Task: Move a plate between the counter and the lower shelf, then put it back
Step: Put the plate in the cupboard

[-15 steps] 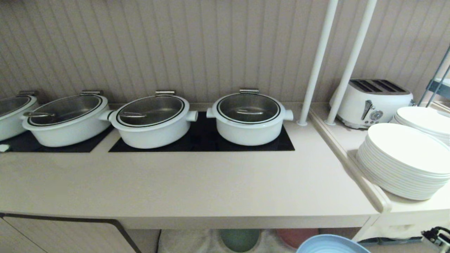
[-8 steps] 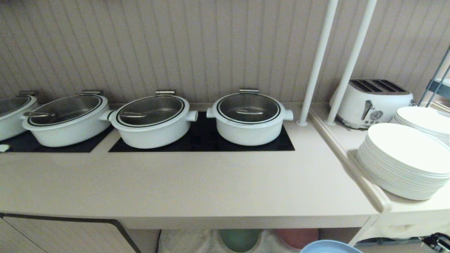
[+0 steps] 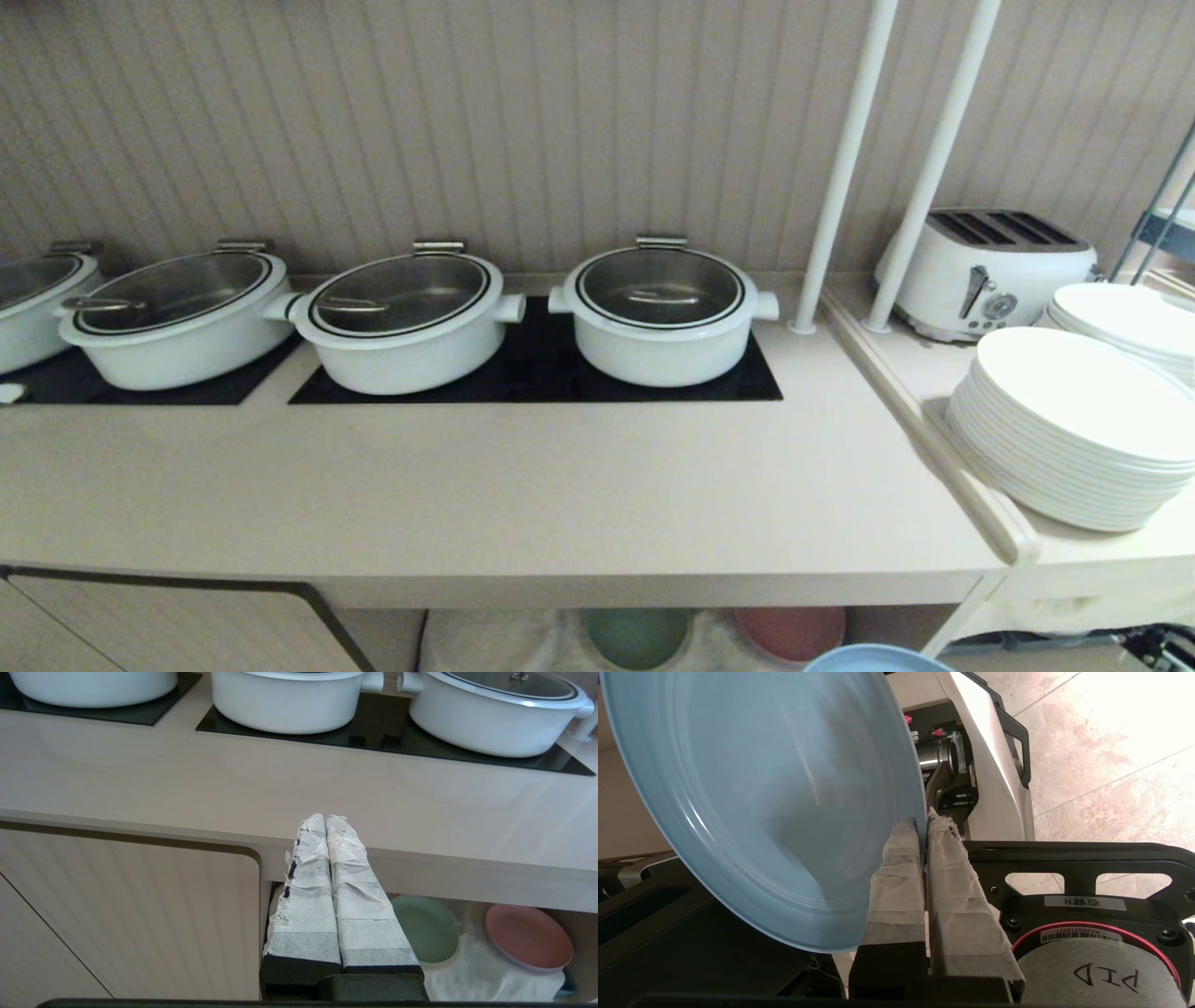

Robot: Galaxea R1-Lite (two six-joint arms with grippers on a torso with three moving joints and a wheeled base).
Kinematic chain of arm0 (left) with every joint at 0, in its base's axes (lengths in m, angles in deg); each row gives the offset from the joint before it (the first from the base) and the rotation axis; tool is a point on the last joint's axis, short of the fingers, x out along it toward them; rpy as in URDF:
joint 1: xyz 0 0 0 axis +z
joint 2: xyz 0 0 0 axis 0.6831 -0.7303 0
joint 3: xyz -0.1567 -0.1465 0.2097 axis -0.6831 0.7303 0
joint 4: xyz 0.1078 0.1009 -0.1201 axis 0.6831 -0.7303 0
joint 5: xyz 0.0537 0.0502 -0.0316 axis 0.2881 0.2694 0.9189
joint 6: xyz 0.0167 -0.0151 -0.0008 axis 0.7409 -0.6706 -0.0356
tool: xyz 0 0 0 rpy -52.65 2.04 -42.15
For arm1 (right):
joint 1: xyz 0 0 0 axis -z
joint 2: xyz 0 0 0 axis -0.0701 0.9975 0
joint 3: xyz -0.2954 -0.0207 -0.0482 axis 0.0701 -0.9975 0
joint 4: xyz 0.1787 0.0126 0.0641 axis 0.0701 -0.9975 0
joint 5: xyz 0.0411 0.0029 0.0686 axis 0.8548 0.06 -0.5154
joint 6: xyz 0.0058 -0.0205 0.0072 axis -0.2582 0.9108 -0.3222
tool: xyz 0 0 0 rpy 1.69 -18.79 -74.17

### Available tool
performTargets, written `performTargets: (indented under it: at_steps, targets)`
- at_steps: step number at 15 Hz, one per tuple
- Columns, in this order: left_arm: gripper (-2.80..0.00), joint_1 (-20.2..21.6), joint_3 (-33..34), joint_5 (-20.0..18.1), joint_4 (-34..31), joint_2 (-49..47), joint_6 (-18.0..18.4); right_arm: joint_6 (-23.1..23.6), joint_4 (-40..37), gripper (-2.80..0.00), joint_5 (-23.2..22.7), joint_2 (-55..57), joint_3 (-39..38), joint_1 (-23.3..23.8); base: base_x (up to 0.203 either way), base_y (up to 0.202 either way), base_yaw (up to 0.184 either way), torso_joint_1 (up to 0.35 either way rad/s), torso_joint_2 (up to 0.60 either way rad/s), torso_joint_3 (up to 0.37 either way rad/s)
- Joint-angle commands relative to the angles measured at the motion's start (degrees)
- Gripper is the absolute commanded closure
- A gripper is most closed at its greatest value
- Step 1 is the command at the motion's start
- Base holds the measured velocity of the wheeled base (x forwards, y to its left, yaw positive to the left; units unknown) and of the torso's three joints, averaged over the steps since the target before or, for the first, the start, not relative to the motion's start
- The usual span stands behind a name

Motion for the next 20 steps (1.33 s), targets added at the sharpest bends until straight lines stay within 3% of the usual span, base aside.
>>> performTargets:
  at_steps: [1, 20]
  targets:
    - [0.0, 0.0, 0.0, 0.0, 0.0, 0.0, -0.1, -0.2, -0.1, 0.0, -0.1, 0.1, 0.1, 0.0, 0.0, 0.0, 0.0, 0.0, 0.0, 0.0]
    - [0.0, 0.0, 0.0, 0.0, 0.0, 0.0, -0.1, 1.0, -0.4, 0.0, -0.7, -3.1, -0.3, -0.1, 0.0, 0.0, 0.0, 0.0, 0.0, 0.0]
